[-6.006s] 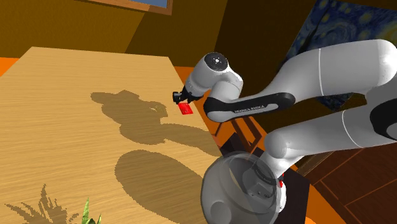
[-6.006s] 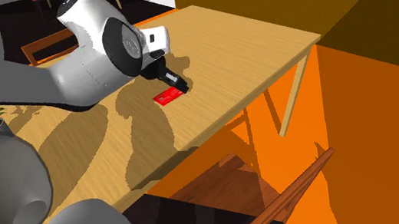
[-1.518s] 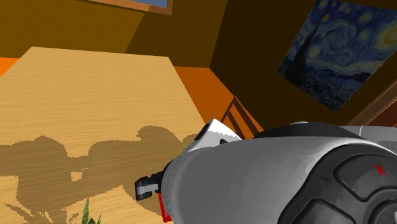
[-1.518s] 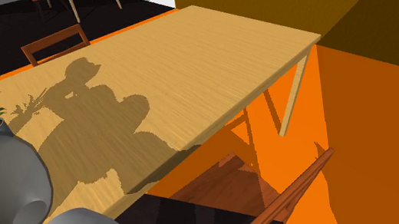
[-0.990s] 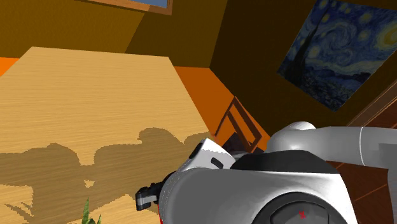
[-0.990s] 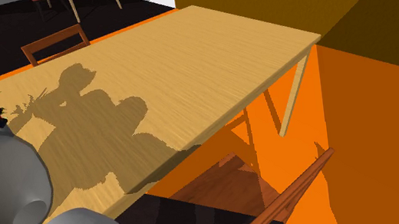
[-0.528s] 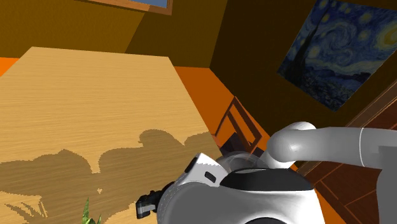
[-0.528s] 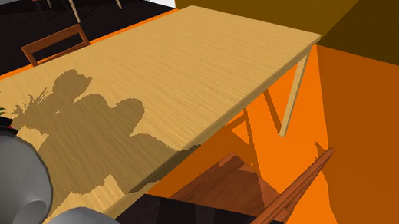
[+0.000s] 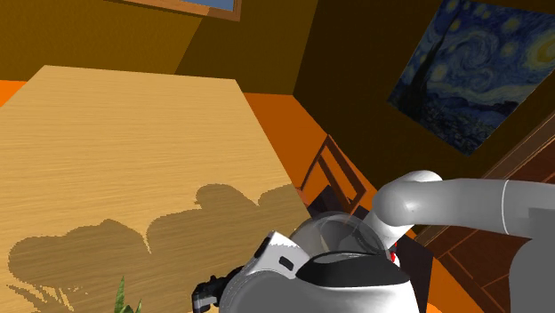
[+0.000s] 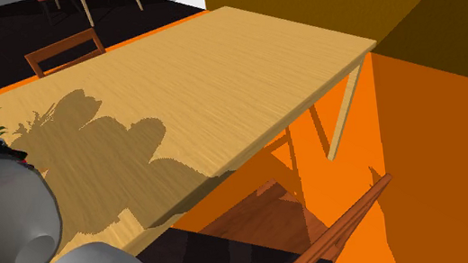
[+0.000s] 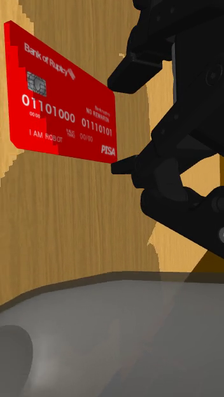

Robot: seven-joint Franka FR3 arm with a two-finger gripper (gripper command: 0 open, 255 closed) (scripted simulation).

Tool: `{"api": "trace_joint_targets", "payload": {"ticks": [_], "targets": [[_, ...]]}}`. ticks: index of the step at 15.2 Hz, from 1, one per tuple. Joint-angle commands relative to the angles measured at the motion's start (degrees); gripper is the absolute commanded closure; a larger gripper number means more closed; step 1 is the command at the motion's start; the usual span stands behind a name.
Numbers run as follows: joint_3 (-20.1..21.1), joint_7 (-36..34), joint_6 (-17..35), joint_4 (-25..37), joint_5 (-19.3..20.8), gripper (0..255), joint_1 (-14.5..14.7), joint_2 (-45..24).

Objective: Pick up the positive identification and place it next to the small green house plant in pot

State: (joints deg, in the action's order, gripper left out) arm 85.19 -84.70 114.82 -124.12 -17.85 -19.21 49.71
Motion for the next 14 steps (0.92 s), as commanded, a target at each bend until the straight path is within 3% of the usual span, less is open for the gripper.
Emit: {"api": "trace_joint_targets", "payload": {"ticks": [1, 11, 14], "targets": [[1.43, -0.36, 1.19, -0.48, -0.57, 255, -0.73, 0.18], [7.82, -1.77, 6.72, -2.97, -3.37, 255, -3.71, 1.20], [7.82, -1.81, 6.74, -2.98, -3.31, 255, -3.71, 1.15]]}}
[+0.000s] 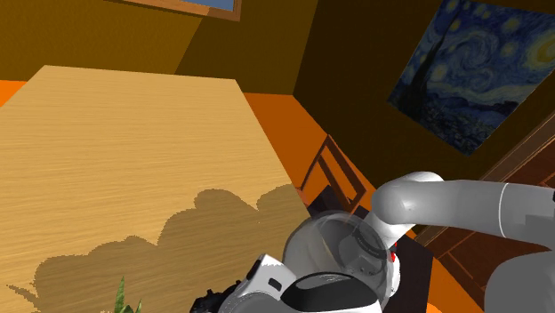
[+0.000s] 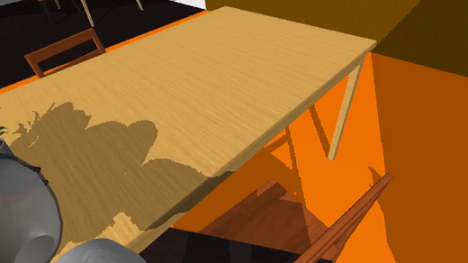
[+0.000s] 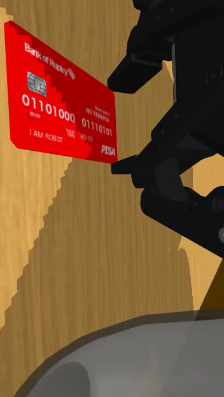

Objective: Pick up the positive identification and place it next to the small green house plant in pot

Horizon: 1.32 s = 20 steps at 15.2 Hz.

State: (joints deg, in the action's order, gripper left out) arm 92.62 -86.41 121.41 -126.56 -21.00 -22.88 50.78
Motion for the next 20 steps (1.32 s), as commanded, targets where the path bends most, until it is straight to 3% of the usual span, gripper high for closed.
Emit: {"api": "trace_joint_targets", "payload": {"ticks": [1, 4, 5, 10, 14, 20], "targets": [[0.39, -0.09, 0.15, -0.53, -0.15, 255, -0.04, 0.09], [0.40, -0.10, 0.15, -0.53, -0.15, 255, -0.04, 0.08], [0.38, -0.11, 0.14, -0.54, -0.15, 0, -0.01, 0.08], [0.40, -0.10, 0.15, -0.53, -0.15, 0, -0.04, 0.08], [-3.72, -1.25, -6.77, 3.75, 1.89, 0, 3.27, -0.37], [-3.72, -1.25, -6.77, 3.76, 1.88, 0, 3.27, -0.36]]}}
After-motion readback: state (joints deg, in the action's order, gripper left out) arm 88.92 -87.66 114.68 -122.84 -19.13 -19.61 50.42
